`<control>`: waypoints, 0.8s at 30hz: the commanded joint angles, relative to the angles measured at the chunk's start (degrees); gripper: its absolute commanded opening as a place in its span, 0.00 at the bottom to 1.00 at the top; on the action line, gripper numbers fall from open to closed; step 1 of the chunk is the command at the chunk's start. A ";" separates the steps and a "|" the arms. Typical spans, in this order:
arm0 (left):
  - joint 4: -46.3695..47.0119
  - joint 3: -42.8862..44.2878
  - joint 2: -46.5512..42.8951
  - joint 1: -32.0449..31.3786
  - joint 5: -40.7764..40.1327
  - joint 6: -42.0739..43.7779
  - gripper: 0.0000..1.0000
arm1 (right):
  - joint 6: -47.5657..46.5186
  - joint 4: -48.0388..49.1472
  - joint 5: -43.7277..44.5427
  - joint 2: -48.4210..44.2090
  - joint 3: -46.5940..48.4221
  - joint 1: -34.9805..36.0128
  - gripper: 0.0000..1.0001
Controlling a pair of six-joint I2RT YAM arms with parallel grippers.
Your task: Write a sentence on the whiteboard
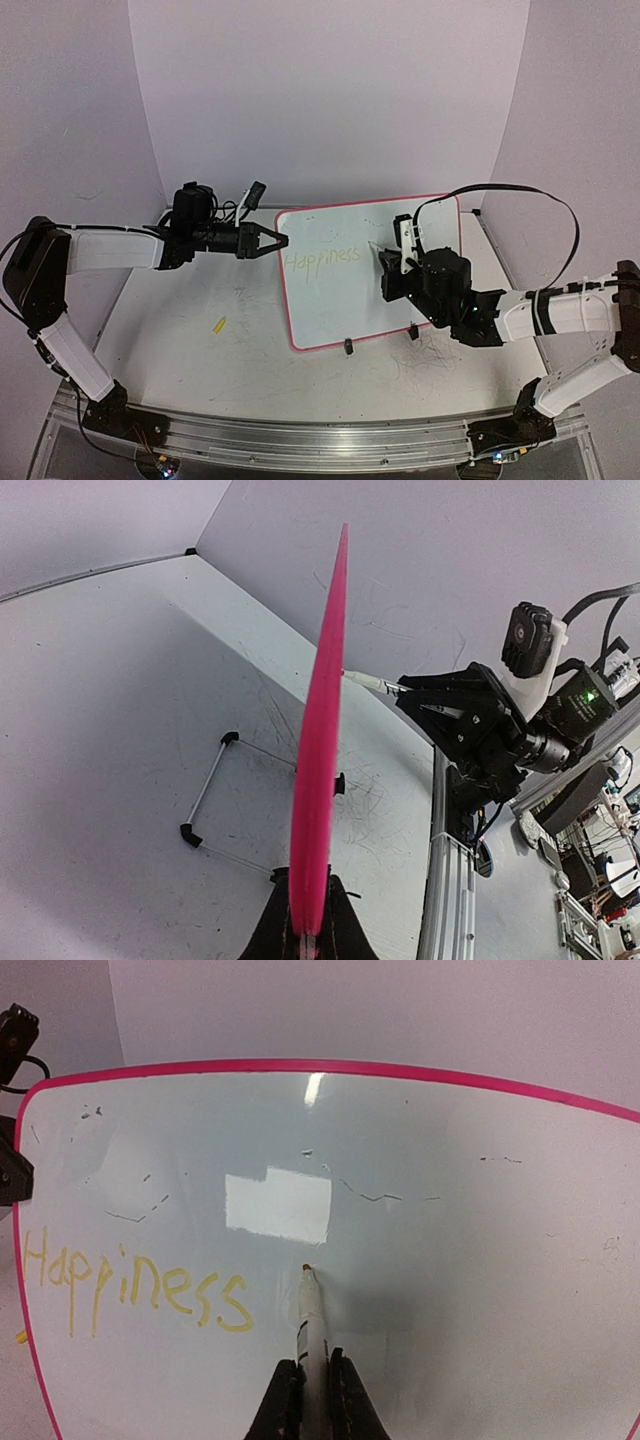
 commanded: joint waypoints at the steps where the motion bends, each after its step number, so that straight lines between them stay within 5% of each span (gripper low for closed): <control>1: -1.95 1.02 -1.25 -0.20 -1.57 1.14 0.00 | 1.17 -1.71 1.30 -0.96 1.30 -0.47 0.00; 24: -2.03 1.06 -1.27 -0.19 -1.57 1.23 0.00 | 1.81 -1.90 -0.47 -0.38 0.60 -0.40 0.00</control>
